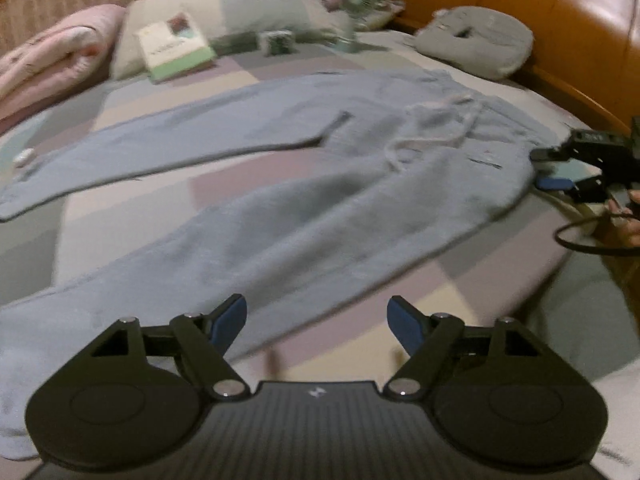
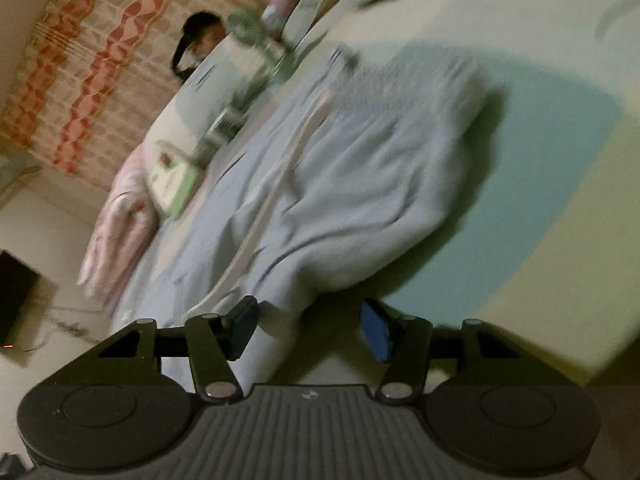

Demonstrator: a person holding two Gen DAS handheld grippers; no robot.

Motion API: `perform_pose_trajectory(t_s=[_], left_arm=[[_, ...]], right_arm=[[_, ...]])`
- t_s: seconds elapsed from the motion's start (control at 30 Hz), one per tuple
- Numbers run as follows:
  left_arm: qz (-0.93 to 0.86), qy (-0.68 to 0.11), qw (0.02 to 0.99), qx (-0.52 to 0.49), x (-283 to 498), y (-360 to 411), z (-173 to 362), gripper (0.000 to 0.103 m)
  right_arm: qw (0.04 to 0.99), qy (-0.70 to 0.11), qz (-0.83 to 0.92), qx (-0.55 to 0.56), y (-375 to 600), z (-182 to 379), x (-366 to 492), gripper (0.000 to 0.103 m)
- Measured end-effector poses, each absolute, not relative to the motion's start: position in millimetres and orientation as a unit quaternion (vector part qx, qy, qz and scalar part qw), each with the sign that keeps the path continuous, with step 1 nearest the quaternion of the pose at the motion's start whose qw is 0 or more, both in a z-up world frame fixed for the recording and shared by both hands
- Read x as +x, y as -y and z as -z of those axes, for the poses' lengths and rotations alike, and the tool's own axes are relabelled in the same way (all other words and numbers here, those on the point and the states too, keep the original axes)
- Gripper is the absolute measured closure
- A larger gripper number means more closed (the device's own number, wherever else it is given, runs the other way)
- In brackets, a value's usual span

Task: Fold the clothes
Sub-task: 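Grasp the waistband with the right gripper and lift it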

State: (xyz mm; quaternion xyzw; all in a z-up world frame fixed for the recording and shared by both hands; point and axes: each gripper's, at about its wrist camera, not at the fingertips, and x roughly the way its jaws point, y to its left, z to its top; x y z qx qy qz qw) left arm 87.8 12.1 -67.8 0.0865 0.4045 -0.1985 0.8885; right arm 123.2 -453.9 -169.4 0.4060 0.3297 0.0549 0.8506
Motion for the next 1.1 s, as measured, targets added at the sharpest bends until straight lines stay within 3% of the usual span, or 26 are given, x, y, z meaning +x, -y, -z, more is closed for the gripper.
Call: perform_pose_trajectory(t_s=[0.17, 0.33, 0.5, 0.7, 0.97, 1.1], left_arm=[[0.221, -0.427, 0.873, 0.082, 93, 10, 78, 0.023], [0.21, -0.443, 0.868, 0.078, 99, 19, 90, 0.023], [0.202, -0.471, 0.857, 0.059, 105, 11, 103, 0.023], [0.198, -0.459, 0.866, 0.028, 126, -6, 99, 0.022], [0.15, -0.415, 0.897, 0.014, 150, -29, 82, 0.022], [0.126, -0.409, 0.904, 0.005, 167, -36, 81, 0.022]], right_arm=[[0.836, -0.309, -0.04, 0.452, 492, 176, 126, 0.039], [0.849, -0.324, -0.044, 0.416, 477, 168, 139, 0.025], [0.854, -0.351, -0.104, 0.37, 448, 155, 132, 0.024], [0.89, -0.372, -0.163, 0.208, 389, 132, 148, 0.025], [0.902, -0.355, -0.172, 0.176, 374, 99, 200, 0.024], [0.885, -0.382, -0.161, 0.213, 378, 107, 239, 0.021]])
